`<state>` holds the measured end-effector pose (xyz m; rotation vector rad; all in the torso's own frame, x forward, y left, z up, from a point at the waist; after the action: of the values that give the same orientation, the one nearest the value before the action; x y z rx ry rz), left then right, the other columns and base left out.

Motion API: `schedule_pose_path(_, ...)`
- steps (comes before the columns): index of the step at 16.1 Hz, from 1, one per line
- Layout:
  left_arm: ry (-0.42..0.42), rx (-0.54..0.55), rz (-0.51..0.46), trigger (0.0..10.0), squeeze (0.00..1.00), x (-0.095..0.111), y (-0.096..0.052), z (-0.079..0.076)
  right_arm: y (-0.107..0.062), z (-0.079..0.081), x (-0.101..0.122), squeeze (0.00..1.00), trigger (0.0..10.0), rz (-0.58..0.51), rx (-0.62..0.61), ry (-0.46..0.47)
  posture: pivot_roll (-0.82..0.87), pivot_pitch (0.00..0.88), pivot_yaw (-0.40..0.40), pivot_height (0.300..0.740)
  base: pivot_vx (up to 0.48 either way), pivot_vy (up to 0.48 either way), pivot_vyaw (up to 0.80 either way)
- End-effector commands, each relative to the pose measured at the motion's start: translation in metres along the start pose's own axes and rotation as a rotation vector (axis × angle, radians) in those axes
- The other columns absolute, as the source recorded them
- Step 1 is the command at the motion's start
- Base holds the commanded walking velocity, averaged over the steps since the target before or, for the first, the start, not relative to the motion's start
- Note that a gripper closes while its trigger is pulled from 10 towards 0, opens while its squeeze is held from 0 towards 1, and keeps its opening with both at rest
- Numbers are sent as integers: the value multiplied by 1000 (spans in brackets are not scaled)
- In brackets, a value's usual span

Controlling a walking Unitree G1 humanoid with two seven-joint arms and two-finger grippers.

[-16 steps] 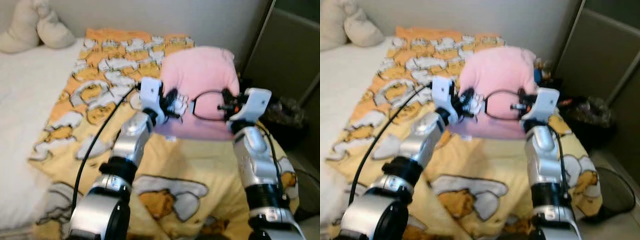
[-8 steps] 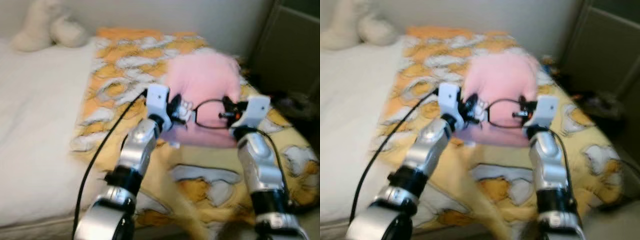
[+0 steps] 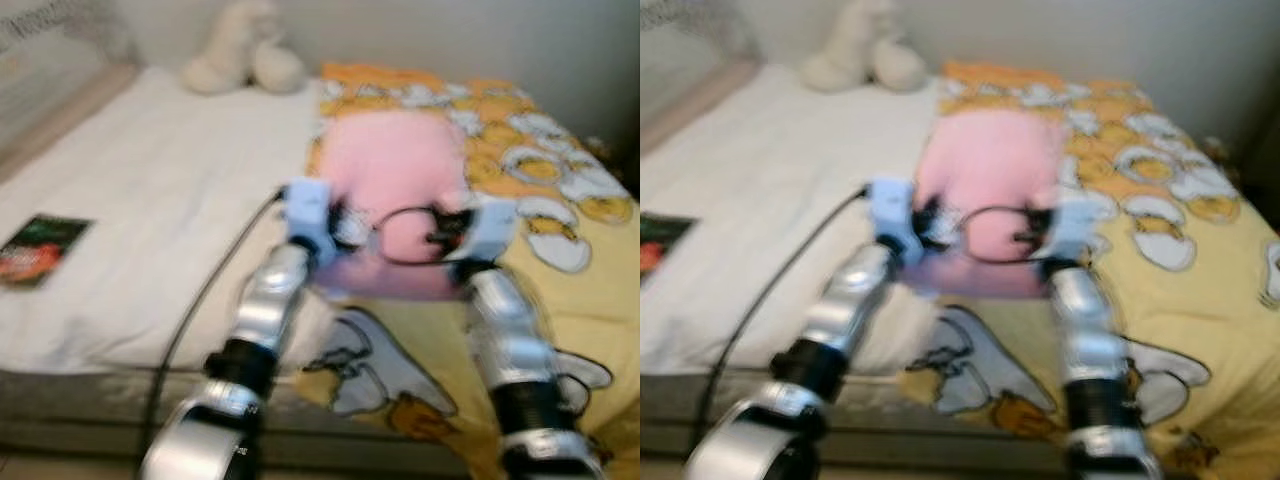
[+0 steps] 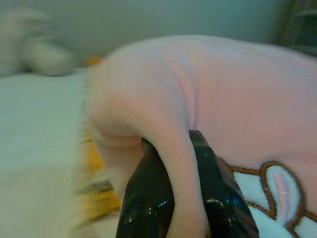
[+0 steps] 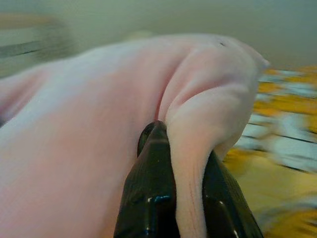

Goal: Clean up the room

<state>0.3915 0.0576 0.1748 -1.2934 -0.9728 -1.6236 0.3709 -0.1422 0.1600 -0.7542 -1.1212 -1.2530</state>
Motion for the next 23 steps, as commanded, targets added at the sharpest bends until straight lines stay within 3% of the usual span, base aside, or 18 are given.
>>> schedule_pose_path(1,30,-7,-35,10000,0,8,4,-5,0,-3,7,0,10000,-13,9,-33,-41,0,-11,740,0,0,456)
schedule_pose_path(4,19,-26,-66,10000,0,11,2,2,-1,1,1,0,10000,2,31,-53,-38,0,-4,740,157,0,302)
schedule_pose_path(10,29,-4,-19,10000,0,2,5,10,-6,12,-9,0,10000,19,57,-39,-50,0,-3,740,286,380,0)
schedule_pose_path(17,25,9,-10,10000,0,-1,6,13,-7,11,-11,0,10000,23,50,-43,-52,0,-1,740,264,402,363)
schedule_pose_path(23,56,13,-18,10000,0,1,7,20,-7,11,-11,0,10000,13,40,-38,-50,0,2,740,275,394,0)
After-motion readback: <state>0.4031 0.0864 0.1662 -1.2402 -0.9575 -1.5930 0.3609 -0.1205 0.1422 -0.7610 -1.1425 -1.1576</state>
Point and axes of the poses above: a point about 5 cm out from each wrist's last joint towards the gripper, its own y axis pointing out of the wrist towards the gripper, its own x axis along the axis of the wrist's last joint, z = x × y, the point moved 2 cm from there along y, pointing out of the wrist towards the gripper, and after that the axes turned 11 degrees about y, right-handed, at the moved point
